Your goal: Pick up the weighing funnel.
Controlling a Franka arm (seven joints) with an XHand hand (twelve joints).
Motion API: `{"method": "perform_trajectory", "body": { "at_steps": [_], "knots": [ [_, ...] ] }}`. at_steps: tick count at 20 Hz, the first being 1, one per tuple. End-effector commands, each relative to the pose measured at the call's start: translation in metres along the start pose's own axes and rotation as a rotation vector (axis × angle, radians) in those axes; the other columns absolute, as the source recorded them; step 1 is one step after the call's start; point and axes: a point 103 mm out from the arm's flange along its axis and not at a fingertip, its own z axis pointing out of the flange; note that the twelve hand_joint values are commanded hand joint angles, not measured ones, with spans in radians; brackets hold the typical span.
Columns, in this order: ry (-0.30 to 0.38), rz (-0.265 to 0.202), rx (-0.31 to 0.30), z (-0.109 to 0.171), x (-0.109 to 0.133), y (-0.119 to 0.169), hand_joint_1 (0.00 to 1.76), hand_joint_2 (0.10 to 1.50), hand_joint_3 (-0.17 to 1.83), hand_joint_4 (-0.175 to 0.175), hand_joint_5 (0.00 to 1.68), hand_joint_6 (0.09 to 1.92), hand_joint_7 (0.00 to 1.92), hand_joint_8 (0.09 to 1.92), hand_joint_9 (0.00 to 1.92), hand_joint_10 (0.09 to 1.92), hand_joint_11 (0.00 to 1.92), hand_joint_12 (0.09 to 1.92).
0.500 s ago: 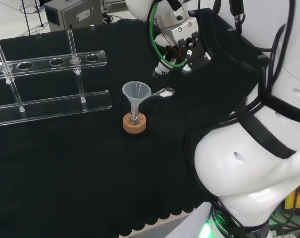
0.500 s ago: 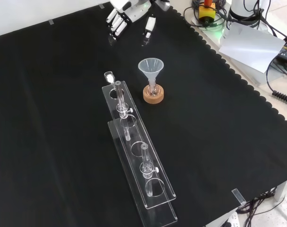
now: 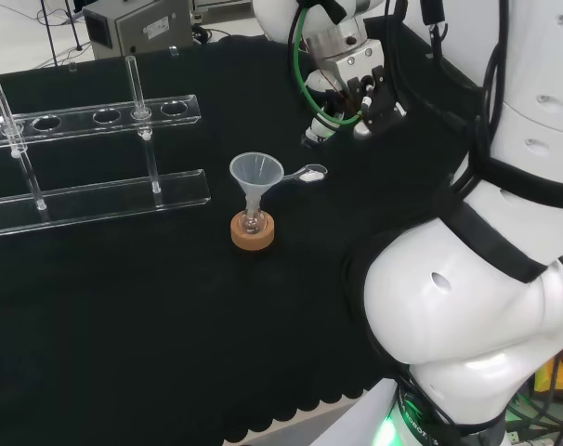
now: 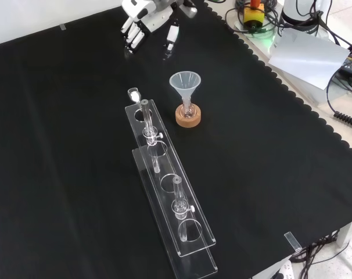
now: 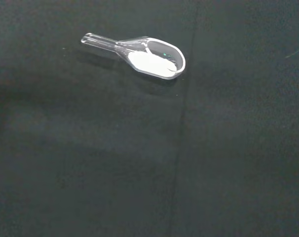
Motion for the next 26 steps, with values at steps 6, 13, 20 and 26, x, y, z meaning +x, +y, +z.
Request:
{"method": "perform_trajectory", "body": {
  "at_steps": [6, 13, 20, 26],
  "knots": [
    [0.051, -0.018, 0.022, 0.034, -0.019, 0.050, 0.75, 0.97, -0.17, -0.074, 0.55, 0.09, 0.40, 0.68, 0.69, 0.59, 0.38, 1.34],
    [0.074, -0.026, 0.048, 0.056, -0.017, 0.073, 0.77, 0.98, -0.17, -0.076, 0.56, 0.09, 0.44, 0.69, 0.73, 0.58, 0.40, 1.33],
    [0.101, -0.036, 0.066, 0.077, -0.019, 0.089, 0.77, 0.98, -0.17, -0.077, 0.57, 0.09, 0.45, 0.69, 0.73, 0.58, 0.41, 1.33],
    [0.119, -0.037, 0.079, 0.091, -0.020, 0.095, 0.78, 0.98, -0.17, -0.077, 0.57, 0.09, 0.45, 0.69, 0.74, 0.58, 0.42, 1.32]
  ]
}}
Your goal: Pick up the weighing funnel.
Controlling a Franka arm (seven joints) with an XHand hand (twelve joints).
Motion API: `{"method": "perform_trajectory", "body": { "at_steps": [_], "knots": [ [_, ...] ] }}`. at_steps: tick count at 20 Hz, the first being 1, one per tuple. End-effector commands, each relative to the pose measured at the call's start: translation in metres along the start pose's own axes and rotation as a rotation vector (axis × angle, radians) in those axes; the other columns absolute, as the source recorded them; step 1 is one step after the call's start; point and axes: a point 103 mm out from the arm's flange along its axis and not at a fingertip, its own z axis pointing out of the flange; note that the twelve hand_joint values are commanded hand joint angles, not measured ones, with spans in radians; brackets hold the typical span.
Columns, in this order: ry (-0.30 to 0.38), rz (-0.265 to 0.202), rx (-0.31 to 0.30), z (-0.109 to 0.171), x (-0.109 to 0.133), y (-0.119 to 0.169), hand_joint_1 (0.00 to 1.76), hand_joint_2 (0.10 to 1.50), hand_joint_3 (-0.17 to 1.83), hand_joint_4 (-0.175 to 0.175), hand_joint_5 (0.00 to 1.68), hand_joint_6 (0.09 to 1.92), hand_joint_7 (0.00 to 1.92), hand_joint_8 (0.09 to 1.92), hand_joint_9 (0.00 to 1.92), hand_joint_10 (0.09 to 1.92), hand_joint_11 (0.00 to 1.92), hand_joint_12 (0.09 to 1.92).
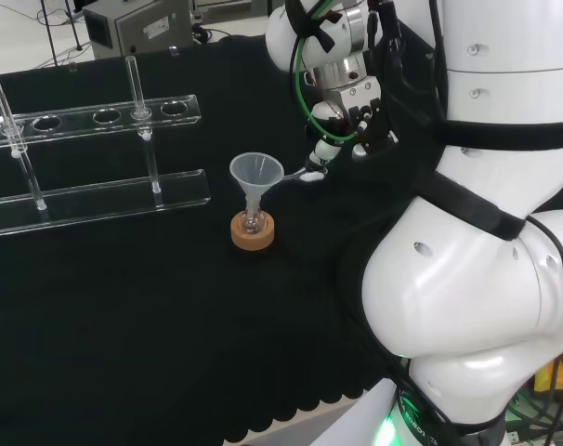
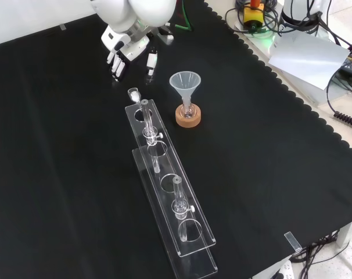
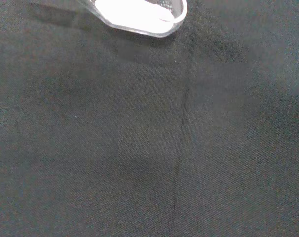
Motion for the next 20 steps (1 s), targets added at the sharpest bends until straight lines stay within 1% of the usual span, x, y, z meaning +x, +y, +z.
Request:
{"method": "perform_trajectory", "body": {
  "at_steps": [1, 5, 13, 20],
  "knots": [
    [0.023, -0.001, 0.006, 0.012, -0.005, 0.007, 0.78, 0.98, -0.17, -0.077, 0.57, 0.09, 0.45, 0.69, 0.74, 0.58, 0.42, 1.32],
    [0.026, 0.002, 0.020, 0.020, -0.007, 0.010, 0.78, 0.98, -0.17, -0.077, 0.57, 0.09, 0.46, 0.69, 0.74, 0.57, 0.42, 1.32],
    [0.035, -0.001, 0.028, 0.024, -0.008, 0.013, 0.79, 0.98, -0.17, -0.077, 0.57, 0.09, 0.46, 0.68, 0.74, 0.57, 0.42, 1.32],
    [0.026, 0.000, 0.033, 0.029, -0.008, 0.017, 0.79, 0.98, -0.17, -0.076, 0.58, 0.09, 0.46, 0.68, 0.75, 0.57, 0.43, 1.32]
  ]
}}
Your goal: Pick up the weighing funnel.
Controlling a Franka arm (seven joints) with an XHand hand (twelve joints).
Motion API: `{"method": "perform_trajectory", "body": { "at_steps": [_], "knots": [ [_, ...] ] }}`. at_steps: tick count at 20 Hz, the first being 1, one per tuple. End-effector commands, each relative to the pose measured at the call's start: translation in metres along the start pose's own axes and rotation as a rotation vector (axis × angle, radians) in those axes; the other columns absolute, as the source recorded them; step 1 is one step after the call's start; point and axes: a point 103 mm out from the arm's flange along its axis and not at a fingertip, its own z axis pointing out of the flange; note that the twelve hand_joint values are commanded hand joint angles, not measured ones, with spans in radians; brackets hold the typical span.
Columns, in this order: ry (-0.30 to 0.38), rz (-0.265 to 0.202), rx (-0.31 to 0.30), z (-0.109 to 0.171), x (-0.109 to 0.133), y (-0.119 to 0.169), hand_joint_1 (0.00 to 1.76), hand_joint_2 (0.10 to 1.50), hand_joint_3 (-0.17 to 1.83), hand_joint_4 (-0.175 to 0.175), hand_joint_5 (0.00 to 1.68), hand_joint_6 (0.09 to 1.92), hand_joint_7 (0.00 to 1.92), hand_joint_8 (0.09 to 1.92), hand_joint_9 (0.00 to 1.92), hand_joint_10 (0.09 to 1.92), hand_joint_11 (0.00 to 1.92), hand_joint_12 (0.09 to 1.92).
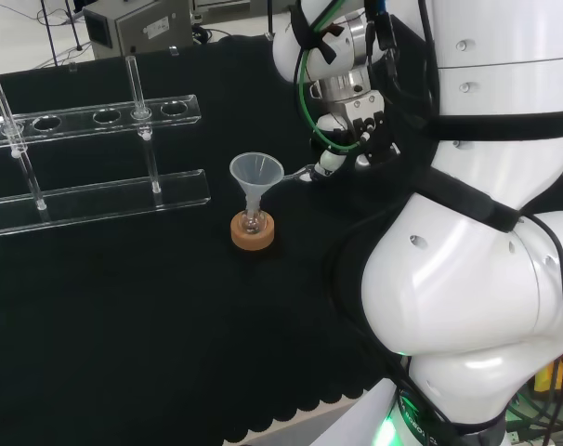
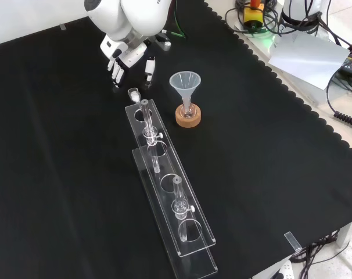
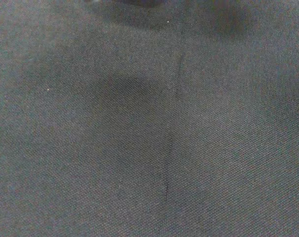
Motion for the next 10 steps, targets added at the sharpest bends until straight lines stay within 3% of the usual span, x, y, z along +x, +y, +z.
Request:
{"method": "perform_trajectory", "body": {
  "at_steps": [1, 10],
  "knots": [
    [-0.011, 0.002, 0.005, 0.004, 0.000, 0.005, 0.79, 0.98, -0.17, -0.076, 0.58, 0.09, 0.46, 0.68, 0.75, 0.57, 0.43, 1.32],
    [-0.011, 0.000, 0.000, 0.016, 0.005, 0.019, 0.81, 0.97, -0.17, -0.074, 0.59, 0.10, 0.46, 0.68, 0.75, 0.56, 0.44, 1.31]
  ]
}}
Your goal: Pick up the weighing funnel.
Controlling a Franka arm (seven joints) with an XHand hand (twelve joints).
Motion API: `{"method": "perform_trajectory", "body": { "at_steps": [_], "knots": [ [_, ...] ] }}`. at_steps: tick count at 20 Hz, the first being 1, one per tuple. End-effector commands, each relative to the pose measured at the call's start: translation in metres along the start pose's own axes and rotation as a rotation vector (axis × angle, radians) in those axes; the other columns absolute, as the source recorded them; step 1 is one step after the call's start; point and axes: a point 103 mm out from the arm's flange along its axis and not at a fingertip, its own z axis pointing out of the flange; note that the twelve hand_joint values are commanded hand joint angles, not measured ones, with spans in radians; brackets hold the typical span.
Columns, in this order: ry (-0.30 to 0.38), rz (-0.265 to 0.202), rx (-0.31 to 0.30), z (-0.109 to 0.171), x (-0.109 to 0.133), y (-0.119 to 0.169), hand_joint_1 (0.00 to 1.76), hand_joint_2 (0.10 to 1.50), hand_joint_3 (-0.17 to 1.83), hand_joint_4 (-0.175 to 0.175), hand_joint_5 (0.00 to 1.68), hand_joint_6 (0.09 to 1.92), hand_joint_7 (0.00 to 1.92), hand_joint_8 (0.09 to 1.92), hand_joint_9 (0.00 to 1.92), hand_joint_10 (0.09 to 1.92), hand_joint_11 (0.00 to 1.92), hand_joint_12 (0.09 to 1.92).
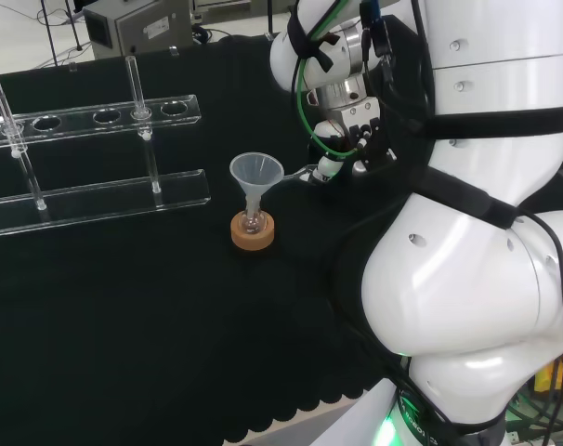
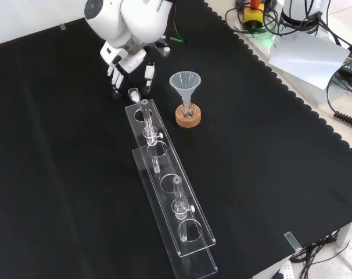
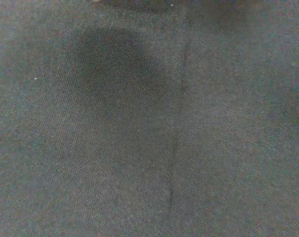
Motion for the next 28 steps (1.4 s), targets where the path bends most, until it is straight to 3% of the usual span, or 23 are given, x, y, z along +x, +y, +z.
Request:
{"method": "perform_trajectory", "body": {
  "at_steps": [1, 12, 18, 28],
  "knots": [
    [0.005, 0.001, 0.004, 0.002, 0.002, 0.006, 0.81, 0.97, -0.17, -0.074, 0.59, 0.10, 0.46, 0.68, 0.75, 0.56, 0.44, 1.31],
    [-0.017, -0.004, 0.003, 0.000, 0.003, 0.008, 0.83, 0.97, -0.17, -0.064, 0.66, 0.14, 0.46, 0.68, 0.75, 0.56, 0.45, 1.30],
    [-0.025, -0.017, 0.004, 0.001, 0.010, 0.010, 0.84, 0.97, -0.17, -0.060, 0.51, 0.54, 0.46, 0.68, 0.76, 0.54, 0.46, 1.29],
    [-0.053, -0.011, 0.026, 0.001, 0.014, 0.014, 0.84, 0.97, -0.17, -0.046, 0.56, 0.72, 0.46, 0.68, 0.77, 0.54, 0.46, 1.29]
  ]
}}
